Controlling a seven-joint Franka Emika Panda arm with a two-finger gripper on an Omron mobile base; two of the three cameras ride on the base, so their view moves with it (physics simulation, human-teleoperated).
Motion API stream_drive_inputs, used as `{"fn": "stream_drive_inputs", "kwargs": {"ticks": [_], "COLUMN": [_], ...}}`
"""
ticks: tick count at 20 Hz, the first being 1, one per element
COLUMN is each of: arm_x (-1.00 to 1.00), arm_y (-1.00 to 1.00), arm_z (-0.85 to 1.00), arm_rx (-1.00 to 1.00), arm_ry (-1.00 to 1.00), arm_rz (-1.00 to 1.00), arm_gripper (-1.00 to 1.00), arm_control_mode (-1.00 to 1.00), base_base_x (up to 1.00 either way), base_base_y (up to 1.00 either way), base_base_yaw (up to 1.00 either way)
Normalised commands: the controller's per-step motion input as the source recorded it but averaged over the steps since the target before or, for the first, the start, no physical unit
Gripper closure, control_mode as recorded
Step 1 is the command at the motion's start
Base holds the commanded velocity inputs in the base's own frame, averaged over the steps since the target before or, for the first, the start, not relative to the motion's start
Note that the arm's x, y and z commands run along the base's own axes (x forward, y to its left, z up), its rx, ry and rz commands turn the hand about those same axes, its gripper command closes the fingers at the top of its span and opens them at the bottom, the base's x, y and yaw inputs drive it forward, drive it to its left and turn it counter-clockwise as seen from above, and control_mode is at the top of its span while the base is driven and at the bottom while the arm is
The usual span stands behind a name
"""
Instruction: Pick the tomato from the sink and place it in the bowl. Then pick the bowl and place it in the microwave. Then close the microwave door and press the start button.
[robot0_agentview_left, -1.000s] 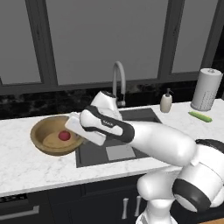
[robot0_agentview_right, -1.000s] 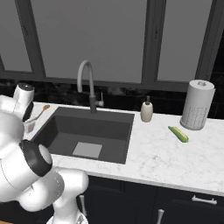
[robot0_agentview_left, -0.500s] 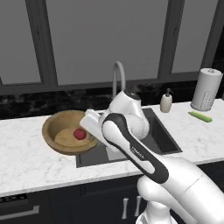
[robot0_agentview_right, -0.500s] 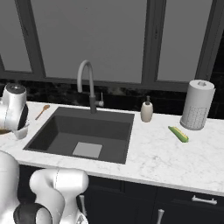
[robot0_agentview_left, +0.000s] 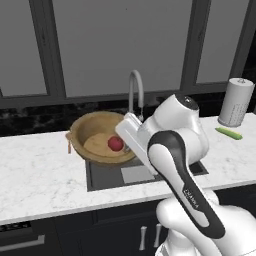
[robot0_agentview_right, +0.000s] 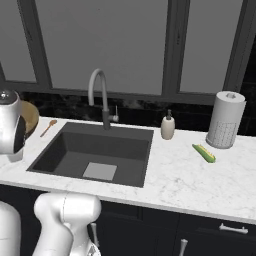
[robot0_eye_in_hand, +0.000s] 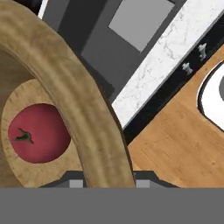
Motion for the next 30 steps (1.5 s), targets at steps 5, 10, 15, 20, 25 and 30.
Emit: {"fn": "stream_drive_inputs", "kwargs": {"ticks": [5, 10, 15, 20, 25, 30], "arm_x": [-0.39, -0.18, -0.13, -0.02, 0.0, 0.0], "arm_y": [-0.7, -0.75, -0.89, -0.67, -0.52, -0.38], "arm_z": [0.52, 0.43, 0.4, 0.28, 0.15, 0.15], "arm_rx": [-0.07, -0.1, -0.01, -0.01, 0.01, 0.0], "arm_ry": [0.02, 0.1, 0.05, 0.0, 0.0, -0.04], "arm_rz": [-0.22, -0.22, -0.25, -0.25, -0.22, -0.15], "arm_gripper": [1.0, 1.0, 1.0, 1.0, 1.0, 1.0], "arm_control_mode": [-1.0, -1.0, -1.0, -1.0, -1.0, -1.0], "base_base_x": [0.0, 0.0, 0.0, 0.0, 0.0, 0.0], "base_base_y": [0.0, 0.0, 0.0, 0.0, 0.0, 0.0], "base_base_yaw": [0.0, 0.0, 0.0, 0.0, 0.0, 0.0]}}
